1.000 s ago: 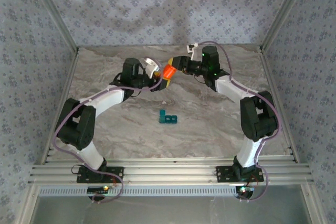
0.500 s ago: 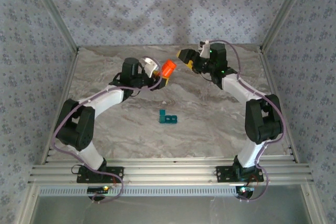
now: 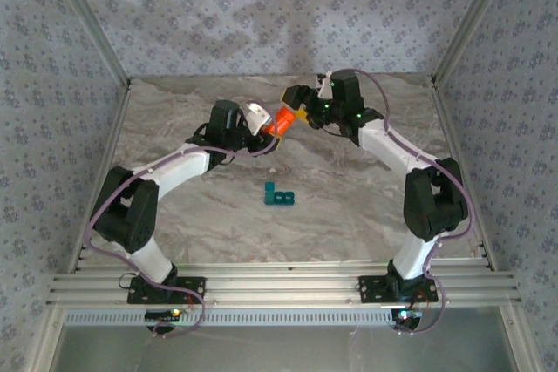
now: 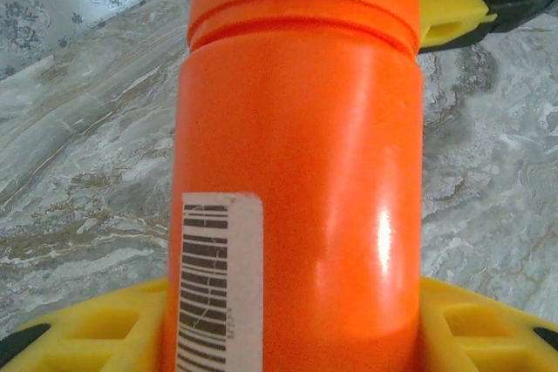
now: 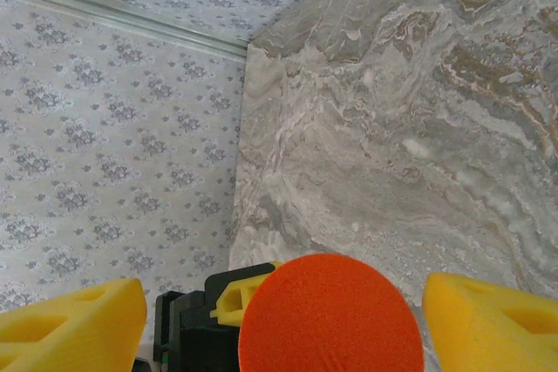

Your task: Sort the pills into containers

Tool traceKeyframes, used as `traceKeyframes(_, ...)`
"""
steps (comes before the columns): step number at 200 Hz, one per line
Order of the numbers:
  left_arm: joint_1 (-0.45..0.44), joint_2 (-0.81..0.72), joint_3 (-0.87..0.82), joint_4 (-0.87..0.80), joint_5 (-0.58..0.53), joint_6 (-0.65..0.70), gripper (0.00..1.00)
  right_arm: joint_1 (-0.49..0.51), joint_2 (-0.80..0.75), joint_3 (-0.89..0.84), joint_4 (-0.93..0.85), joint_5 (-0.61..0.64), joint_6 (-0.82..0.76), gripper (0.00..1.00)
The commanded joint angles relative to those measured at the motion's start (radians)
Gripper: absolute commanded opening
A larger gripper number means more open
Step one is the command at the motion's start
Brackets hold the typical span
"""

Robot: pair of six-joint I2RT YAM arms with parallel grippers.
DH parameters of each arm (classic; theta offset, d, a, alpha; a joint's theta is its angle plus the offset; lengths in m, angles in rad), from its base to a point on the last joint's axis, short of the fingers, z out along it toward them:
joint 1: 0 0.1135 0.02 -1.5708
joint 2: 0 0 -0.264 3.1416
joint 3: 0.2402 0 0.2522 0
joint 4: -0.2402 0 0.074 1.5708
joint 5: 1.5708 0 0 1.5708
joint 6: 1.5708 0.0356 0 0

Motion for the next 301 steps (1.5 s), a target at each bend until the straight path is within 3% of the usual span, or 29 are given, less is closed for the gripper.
traceKeyframes(1, -0.009, -0.033, 0.035, 0.005, 0.000, 0.022, 0.00, 0.012, 0.028, 0.028, -0.030, 0.020, 0.012, 0.83)
traceKeyframes(34, -0.008, -0.034, 0.035, 0.007, -0.001, 0.022, 0.00, 0.023, 0.038, 0.024, -0.034, 0.021, 0.011, 0.81)
traceKeyframes(55, -0.008, -0.033, 0.035, 0.009, -0.001, 0.022, 0.00, 0.024, 0.042, 0.018, -0.023, 0.016, 0.013, 0.74)
traceKeyframes(101, -0.008, -0.032, 0.031, 0.022, 0.005, 0.012, 0.00, 0.026, 0.041, 0.009, -0.010, 0.008, 0.006, 0.41)
traceKeyframes(125, -0.006, -0.026, 0.034, 0.027, 0.024, -0.005, 0.00, 0.022, 0.039, -0.001, 0.014, -0.001, -0.024, 0.31)
traceKeyframes(177, 0.079, -0.032, 0.008, 0.134, 0.251, -0.172, 0.00, -0.051, 0.031, -0.047, 0.183, -0.093, -0.210, 0.25)
traceKeyframes(209, 0.106, -0.031, 0.007, 0.149, 0.374, -0.212, 0.00, -0.112, 0.025, -0.107, 0.434, -0.270, -0.331, 0.25)
traceKeyframes(267, 0.109, -0.003, 0.024, 0.136, 0.470, -0.230, 0.00, -0.137, -0.005, -0.023, 0.169, -0.356, -0.570, 0.27)
traceKeyframes(281, 0.109, -0.001, 0.025, 0.139, 0.462, -0.232, 0.00, -0.131, -0.007, -0.020, 0.156, -0.354, -0.556, 0.40)
traceKeyframes(291, 0.109, -0.001, 0.027, 0.142, 0.448, -0.231, 0.00, -0.126, -0.010, -0.023, 0.159, -0.340, -0.521, 0.60)
traceKeyframes(301, 0.109, -0.001, 0.028, 0.142, 0.429, -0.228, 0.00, -0.123, -0.018, -0.034, 0.182, -0.316, -0.461, 0.73)
